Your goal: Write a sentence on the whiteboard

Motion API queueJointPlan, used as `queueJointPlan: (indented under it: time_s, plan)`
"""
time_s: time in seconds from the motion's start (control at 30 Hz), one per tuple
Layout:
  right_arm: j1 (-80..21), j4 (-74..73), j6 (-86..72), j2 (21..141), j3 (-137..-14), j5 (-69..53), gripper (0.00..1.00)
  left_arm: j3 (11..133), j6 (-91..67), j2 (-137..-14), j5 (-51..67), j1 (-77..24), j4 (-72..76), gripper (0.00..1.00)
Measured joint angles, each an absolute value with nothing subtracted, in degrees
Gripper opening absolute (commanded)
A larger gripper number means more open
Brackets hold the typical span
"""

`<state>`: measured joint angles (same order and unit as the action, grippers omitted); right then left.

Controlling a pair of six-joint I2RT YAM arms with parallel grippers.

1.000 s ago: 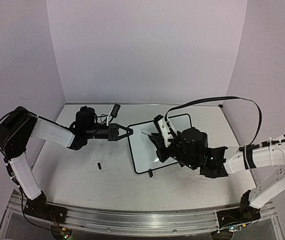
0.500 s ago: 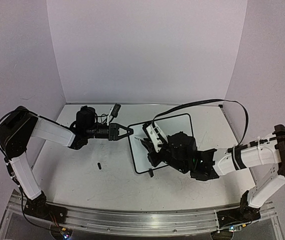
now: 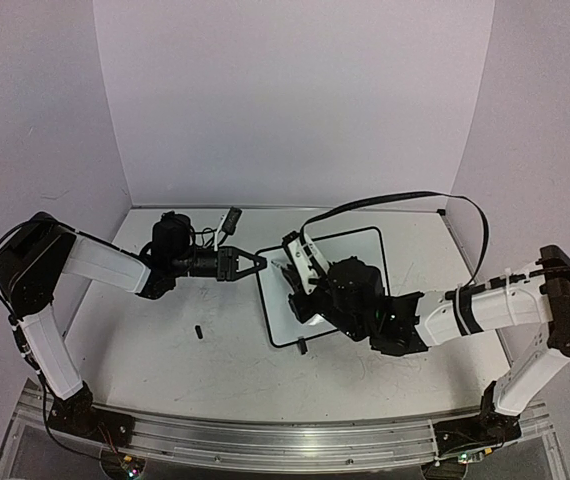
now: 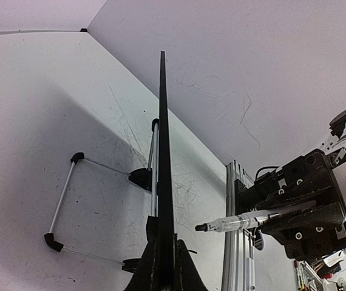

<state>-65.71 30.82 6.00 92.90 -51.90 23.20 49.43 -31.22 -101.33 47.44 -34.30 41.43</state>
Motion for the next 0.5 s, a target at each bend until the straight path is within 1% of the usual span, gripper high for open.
queueJointPlan:
  time_s: [0.5]
  plan:
    - [-65.71, 31.78, 6.00, 94.60, -51.92, 23.29, 0.00, 49.43, -31.22, -101.32, 47.44, -34.35, 41.43, 0.00]
